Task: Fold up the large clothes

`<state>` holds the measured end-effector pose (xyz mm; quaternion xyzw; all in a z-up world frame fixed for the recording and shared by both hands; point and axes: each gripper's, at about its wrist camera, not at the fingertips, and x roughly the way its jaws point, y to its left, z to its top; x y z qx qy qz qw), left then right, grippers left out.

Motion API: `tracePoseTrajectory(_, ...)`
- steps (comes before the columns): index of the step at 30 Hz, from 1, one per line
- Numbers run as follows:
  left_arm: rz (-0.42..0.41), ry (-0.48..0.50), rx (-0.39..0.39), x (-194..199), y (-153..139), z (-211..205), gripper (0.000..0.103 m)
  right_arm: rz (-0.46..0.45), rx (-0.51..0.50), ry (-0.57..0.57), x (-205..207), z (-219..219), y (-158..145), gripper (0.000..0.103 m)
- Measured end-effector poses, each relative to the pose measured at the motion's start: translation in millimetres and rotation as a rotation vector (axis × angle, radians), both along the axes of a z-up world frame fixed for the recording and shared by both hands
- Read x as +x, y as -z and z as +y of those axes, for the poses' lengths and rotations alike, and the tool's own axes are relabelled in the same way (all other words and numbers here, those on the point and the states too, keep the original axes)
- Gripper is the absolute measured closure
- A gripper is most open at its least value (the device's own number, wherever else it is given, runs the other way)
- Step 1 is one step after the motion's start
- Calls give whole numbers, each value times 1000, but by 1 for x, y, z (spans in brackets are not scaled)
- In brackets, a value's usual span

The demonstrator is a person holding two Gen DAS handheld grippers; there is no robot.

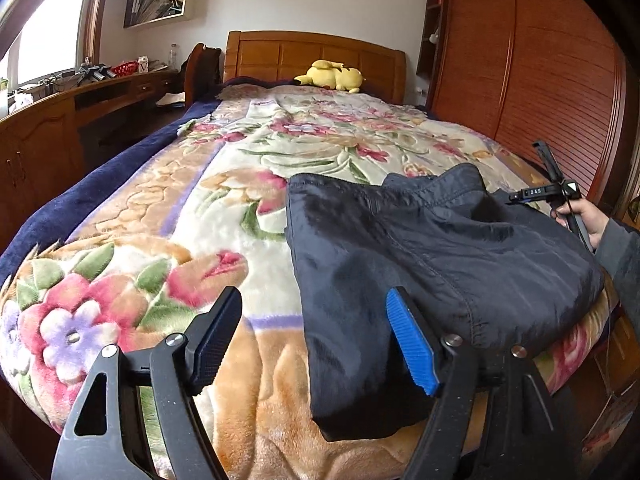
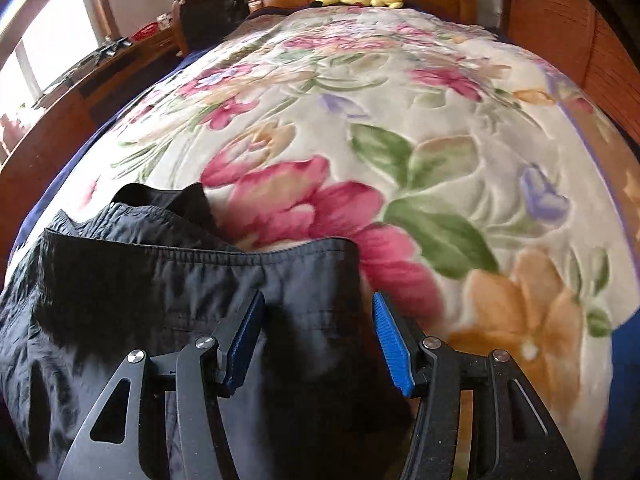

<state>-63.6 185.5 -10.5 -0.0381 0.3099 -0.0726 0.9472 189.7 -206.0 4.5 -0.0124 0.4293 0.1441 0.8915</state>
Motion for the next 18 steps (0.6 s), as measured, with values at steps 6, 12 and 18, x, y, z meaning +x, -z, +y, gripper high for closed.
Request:
tracePoseTrajectory(6, -2, 0, 7, -1, 1, -1, 27, -74, -82, -81, 0, 6, -2, 93)
tracePoseTrajectory(12, -37, -5, 4, -8, -5, -4, 27, -237, -50, 141, -16, -28, -30, 96)
tracePoseTrajectory(18, -77, 7, 10, -18, -22, -10, 27, -158, -142, 184, -14, -27, -13, 88)
